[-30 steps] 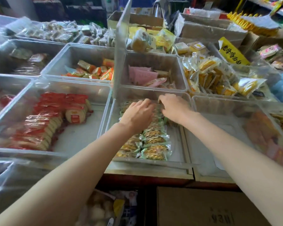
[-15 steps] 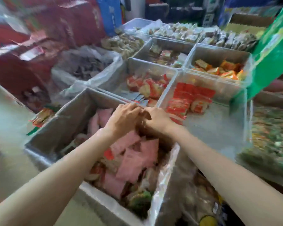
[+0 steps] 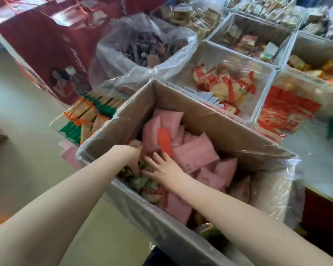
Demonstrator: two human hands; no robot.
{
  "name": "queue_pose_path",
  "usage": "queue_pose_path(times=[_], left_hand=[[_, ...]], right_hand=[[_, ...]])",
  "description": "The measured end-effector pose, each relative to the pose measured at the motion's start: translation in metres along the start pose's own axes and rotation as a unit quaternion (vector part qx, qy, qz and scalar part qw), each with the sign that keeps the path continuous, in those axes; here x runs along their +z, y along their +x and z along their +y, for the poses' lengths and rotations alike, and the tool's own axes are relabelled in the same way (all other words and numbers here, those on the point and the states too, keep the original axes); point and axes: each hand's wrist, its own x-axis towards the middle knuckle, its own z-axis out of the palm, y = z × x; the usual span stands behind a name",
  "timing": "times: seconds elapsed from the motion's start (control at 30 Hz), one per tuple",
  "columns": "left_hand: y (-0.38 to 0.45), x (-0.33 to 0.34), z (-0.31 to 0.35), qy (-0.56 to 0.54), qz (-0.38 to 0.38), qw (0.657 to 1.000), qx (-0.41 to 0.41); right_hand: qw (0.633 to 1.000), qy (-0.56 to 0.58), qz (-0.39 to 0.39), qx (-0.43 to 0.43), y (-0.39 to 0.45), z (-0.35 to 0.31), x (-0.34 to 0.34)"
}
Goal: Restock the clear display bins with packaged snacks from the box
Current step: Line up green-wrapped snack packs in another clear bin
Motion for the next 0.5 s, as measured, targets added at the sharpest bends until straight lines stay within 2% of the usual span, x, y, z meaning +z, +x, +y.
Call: queue_pose_path(times=[0.07, 0.13, 0.17, 0.23, 0.3, 0.37, 0.43, 0.5], left_hand=[[0.002, 0.004, 0.005, 0.010, 0.025, 1.000, 0.003], [0.000, 0.004, 0.004, 0.016, 0.057, 0.998, 0.007], [-0.001, 0.000, 0.001, 0.011, 0.073, 0.997, 0.015], [-0.001, -0.011, -0.008, -0.022, 0.080, 0.996, 0.029], [-0.004, -0.030, -0.013, -0.123, 0.038, 0.991, 0.029], [-0.011, -0.052, -0.010, -0.261, 0.002, 0.965, 0.039], [-0.017, -0.070, 0.000, -0.348, 0.003, 0.935, 0.064], [-0.030, -0.086, 0.017, -0.395, 0.009, 0.913, 0.101]], right_hand=[[1.000, -0.006, -0.008, 0.015, 0.006, -0.001, 0.013], [0.997, 0.080, -0.007, 0.013, 0.004, -0.004, 0.007], [0.991, 0.134, 0.006, 0.021, 0.003, -0.003, 0.001], [0.984, 0.152, 0.080, 0.039, -0.003, 0.010, -0.010], [0.985, 0.138, 0.087, 0.058, -0.018, 0.033, -0.025], [0.976, 0.144, 0.126, 0.104, -0.033, 0.059, -0.040], [0.963, 0.170, 0.116, 0.173, -0.051, 0.081, -0.046], [0.937, 0.243, 0.089, 0.236, -0.075, 0.097, -0.051]])
